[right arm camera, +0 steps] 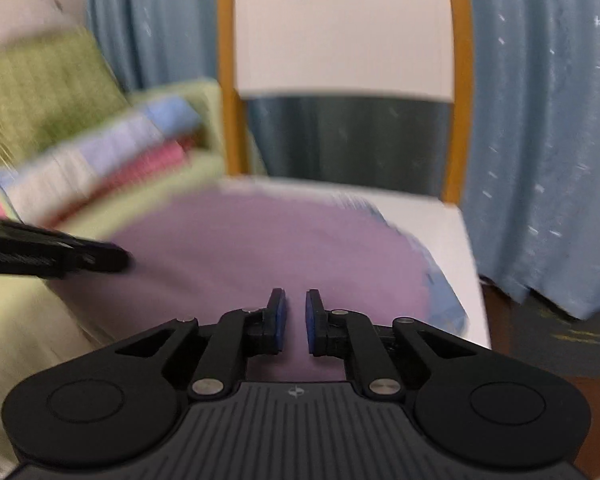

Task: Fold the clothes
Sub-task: 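Lower the folded top onto the stack and open both grippers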

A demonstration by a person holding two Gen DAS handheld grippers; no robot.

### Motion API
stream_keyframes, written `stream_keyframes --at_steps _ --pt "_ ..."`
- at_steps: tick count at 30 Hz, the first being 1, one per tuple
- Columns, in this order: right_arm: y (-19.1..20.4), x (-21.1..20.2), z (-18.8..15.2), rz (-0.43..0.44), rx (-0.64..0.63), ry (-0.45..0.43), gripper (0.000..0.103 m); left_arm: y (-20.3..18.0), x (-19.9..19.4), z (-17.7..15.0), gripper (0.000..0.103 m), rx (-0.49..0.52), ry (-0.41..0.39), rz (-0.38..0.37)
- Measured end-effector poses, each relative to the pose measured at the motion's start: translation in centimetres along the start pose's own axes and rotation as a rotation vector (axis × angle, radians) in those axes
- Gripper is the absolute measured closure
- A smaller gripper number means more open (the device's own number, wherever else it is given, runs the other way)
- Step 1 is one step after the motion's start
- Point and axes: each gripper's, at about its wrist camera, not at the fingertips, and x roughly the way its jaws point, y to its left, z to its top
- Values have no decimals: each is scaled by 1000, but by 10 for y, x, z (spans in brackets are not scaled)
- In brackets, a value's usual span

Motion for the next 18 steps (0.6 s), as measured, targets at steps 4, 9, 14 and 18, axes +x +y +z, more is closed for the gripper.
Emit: stream_keyframes --at_steps 4,9,14,18 --pt "-10 -8 1 -50 61 15 103 14 -6 9 98 -73 -3 28" --pt "3 -41 0 -30 45 -10 93 6 -35 13 97 -67 1 79" --pt "10 -27 -18 -68 65 67 95 -25 -24 -6 91 -8 81 154" --pt "12 -41 -13 -125 77 69 91 -36 -31 1 91 7 107 199"
